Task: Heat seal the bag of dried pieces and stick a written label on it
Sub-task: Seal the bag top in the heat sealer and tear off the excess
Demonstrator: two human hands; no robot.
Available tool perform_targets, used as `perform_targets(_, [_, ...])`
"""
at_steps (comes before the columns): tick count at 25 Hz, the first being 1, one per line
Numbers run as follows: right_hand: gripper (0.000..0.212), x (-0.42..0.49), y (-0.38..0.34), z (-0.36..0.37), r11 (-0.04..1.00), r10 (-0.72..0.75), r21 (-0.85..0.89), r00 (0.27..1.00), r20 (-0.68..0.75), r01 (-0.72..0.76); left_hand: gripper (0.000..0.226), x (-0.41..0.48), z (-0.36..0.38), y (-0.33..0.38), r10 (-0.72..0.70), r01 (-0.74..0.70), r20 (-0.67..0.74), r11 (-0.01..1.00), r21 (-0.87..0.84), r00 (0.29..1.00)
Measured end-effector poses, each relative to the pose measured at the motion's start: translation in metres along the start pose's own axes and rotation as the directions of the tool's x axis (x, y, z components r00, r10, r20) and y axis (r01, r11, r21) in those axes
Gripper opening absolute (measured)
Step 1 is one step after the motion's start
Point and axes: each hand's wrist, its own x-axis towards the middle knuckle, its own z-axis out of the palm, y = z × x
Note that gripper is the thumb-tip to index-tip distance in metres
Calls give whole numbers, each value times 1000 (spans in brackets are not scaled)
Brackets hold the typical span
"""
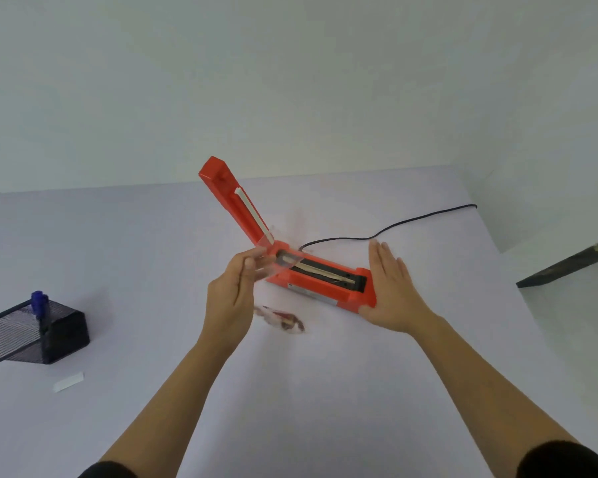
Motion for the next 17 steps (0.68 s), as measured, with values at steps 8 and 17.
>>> perform_targets(8, [34,-12,-128,39,302,-67,897,932,358,-323,30,-11,-34,13,-41,-19,-129,900,-436,991])
perform_targets(17, [5,-24,-203,92,182,-131,919,918,375,-349,28,-31,-107,-17,-209,64,-188,814,-578,960])
